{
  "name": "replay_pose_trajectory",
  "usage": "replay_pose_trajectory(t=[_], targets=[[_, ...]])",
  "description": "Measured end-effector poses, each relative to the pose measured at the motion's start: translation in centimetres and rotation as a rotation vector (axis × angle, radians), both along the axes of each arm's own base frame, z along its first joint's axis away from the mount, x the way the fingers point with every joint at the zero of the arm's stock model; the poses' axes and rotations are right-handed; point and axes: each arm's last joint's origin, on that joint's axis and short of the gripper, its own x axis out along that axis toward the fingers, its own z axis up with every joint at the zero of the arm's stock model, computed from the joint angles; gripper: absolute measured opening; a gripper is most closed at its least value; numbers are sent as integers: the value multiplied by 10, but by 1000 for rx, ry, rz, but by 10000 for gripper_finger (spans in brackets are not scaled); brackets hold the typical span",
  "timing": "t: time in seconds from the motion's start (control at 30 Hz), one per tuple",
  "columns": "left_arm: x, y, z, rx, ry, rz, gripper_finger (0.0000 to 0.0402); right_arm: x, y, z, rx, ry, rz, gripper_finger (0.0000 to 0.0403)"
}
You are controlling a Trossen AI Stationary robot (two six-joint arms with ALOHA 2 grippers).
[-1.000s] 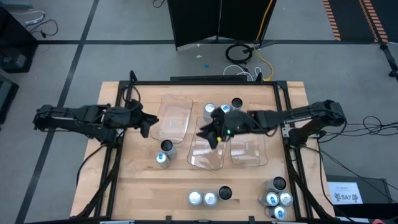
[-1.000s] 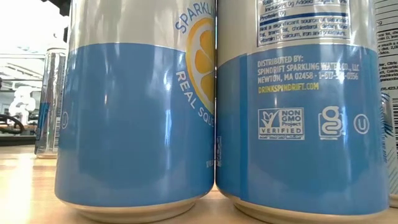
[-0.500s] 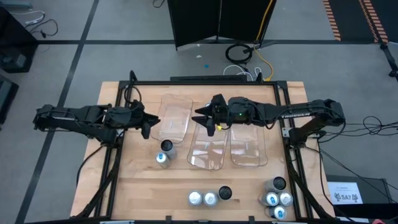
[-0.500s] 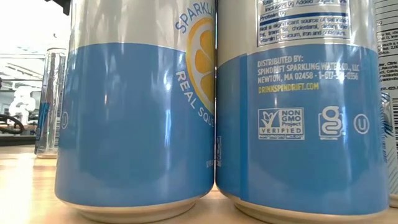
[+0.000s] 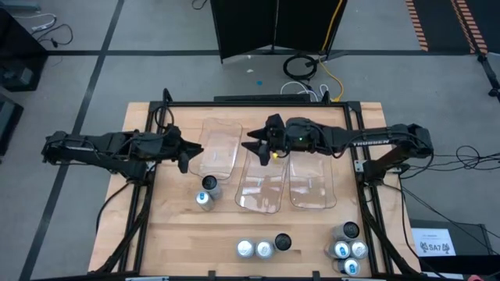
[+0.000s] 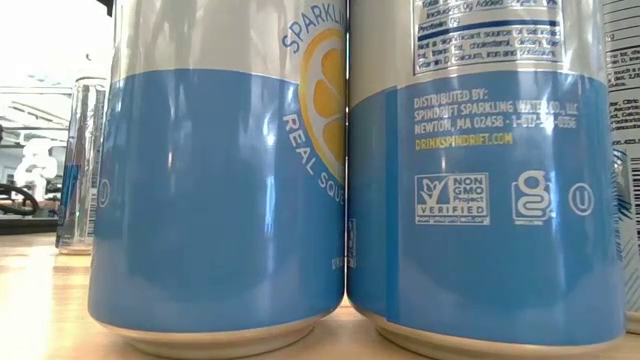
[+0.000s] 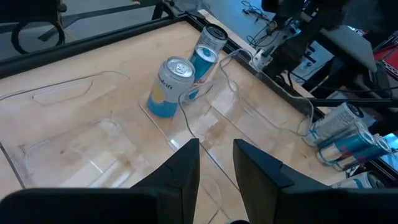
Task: Sort soda cans
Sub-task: Put the middle left white soda can into the right transparent bin
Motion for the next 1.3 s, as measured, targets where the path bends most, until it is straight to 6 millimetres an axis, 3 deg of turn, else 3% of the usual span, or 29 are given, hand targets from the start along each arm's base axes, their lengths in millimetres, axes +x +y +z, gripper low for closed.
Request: replay_pose_trajectory(t=[0.3, 0.6, 0.8, 0.9, 1.03, 1.3], targets=[[1, -1, 1, -10, -12, -21, 107, -1, 1, -3, 37, 23, -3, 393], [1, -1, 1, -34, -20, -9, 107, 4, 3, 5, 109, -93, -12, 382], [1, -1, 1, -45, -21, -26, 107, 7, 23, 35, -305, -331, 116, 380], [-1, -2, 5, -51, -31, -62, 107, 17, 35, 46, -450, -230, 147, 380], [-9, -3, 16, 30, -67, -150, 107, 45, 41, 48, -482, 54, 209, 380], [-27, -1, 23, 62, -111, -175, 107, 104, 46, 24, -449, 390, 300, 380]])
